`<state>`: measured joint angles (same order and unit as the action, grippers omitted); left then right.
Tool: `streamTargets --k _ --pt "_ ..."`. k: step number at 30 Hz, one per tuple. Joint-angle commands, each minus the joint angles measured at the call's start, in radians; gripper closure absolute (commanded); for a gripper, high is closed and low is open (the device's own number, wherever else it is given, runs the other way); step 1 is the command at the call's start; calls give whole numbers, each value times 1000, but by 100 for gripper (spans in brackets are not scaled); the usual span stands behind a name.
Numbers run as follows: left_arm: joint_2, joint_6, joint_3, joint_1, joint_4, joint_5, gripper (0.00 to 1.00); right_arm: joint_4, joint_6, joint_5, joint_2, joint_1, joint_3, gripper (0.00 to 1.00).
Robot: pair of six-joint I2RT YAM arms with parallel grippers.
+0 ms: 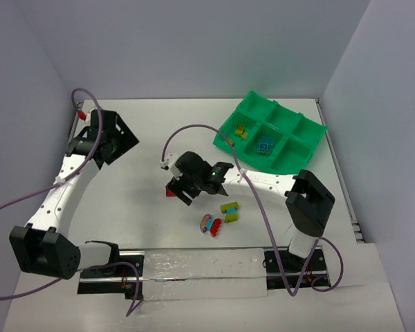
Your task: Sort the legos into containers by color
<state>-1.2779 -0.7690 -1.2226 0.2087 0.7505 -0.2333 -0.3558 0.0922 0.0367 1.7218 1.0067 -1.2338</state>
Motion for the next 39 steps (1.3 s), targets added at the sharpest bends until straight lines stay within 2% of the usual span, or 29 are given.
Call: streamTargets --k 1,6,13,19,22,26,31,32,35,37,38,39 --pt "20 28 -43 -48 10 -13 17 133 235 3 79 10 -65 20" --pt "42 36 -31 -75 -1 18 17 43 342 -69 202 8 -187 17" --pt "37 50 -28 -89 -6 30 17 -5 347 -149 300 -12 -271 16" --pt "34 53 -31 -93 -11 33 17 -61 309 -233 382 -52 -353 25" --pt "31 54 -29 -94 -15 31 17 -59 303 -226 397 -58 -350 29" --pt "23 54 -31 -98 -16 31 17 -57 291 -191 400 -59 -329 41" --pt "14 54 -38 -99 -21 36 17 -37 278 -148 376 -59 -277 43" --pt "12 53 -40 -99 -24 38 17 -29 270 -140 369 -59 -270 46" --pt "3 53 -46 -100 -26 43 17 -8 238 -101 353 -62 -255 66" --pt "0 53 -53 -100 -25 43 18 -13 218 -88 333 -67 -267 94" --pt "-2 55 -59 -100 -25 43 18 -17 206 -84 319 -71 -271 100" --pt "-3 57 -63 -101 -25 42 17 -19 182 -75 292 -81 -271 100"
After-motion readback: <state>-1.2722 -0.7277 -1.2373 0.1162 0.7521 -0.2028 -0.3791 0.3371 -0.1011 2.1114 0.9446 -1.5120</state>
